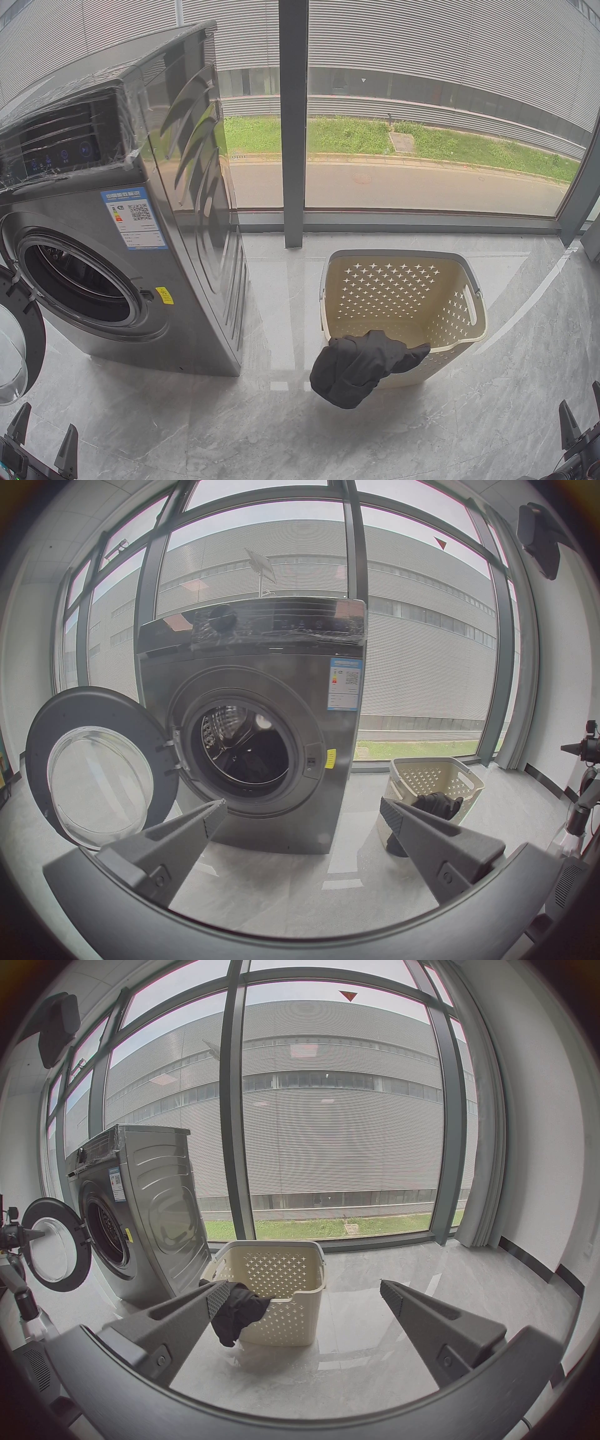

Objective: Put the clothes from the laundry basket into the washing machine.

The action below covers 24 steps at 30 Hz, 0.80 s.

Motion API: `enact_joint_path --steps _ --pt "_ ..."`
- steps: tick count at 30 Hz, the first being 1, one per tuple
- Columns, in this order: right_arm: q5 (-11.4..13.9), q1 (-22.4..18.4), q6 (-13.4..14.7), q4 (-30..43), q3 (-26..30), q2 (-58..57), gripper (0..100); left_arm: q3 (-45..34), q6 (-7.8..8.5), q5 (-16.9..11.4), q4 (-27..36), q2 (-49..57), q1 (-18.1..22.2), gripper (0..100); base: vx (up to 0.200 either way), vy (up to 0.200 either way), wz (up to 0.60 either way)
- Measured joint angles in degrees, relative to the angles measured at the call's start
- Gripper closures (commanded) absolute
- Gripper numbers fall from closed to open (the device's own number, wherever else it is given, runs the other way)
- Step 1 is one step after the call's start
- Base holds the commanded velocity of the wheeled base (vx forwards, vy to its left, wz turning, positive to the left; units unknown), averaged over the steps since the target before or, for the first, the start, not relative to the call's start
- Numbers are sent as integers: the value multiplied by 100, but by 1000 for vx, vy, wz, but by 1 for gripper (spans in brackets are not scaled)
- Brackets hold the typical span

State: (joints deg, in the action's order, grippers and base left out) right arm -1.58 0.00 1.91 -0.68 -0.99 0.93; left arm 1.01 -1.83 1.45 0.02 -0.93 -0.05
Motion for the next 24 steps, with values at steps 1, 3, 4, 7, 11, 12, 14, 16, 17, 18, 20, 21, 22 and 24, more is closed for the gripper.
enact_joint_path --steps 1,3,4,7,11,12,14,16,17,18,20,21,22,24 --pt "0 0 0 2 0 0 0 0 5 0 -2 0 2 0 0 0 0" --pt "0 0 0 0 0 0 0 0 5 0 -2 0 2 0 0 0 0" --pt "2 0 0 -2 0 0 0 0 2 0 2 0 0 0 0 0 0" --pt "0 0 2 -2 0 0 0 0 2 -4 -2 0 0 0 -67 0 0" --pt "2 -7 -50 26 -2 1 0 0 2 -15 -2 0 0 0 -200 0 0" --pt "9 -10 -85 35 -2 1 0 0 2 -15 -2 0 0 0 -200 0 0" --pt "37 -11 -165 46 -2 1 0 0 0 -11 -2 0 5 0 -200 0 0" --pt "50 -5 -191 50 -2 1 0 0 2 -9 -2 0 0 0 -100 0 0" --pt "50 -7 -191 52 -2 1 0 0 5 -9 -2 0 0 0 0 0 0" --pt "50 -11 -194 52 -2 1 0 0 5 -9 -2 0 0 0 0 0 0" --pt "52 -10 -201 52 -2 1 0 0 6 -9 -2 0 0 0 0 0 0" --pt "52 -5 -210 52 -2 1 0 0 6 -9 -2 0 0 0 0 0 0" --pt "52 -5 -213 52 -2 1 0 0 9 -9 -2 0 0 0 0 0 0" --pt "52 -7 -218 52 -2 1 0 0 9 -6 -2 0 0 0 0 0 0"
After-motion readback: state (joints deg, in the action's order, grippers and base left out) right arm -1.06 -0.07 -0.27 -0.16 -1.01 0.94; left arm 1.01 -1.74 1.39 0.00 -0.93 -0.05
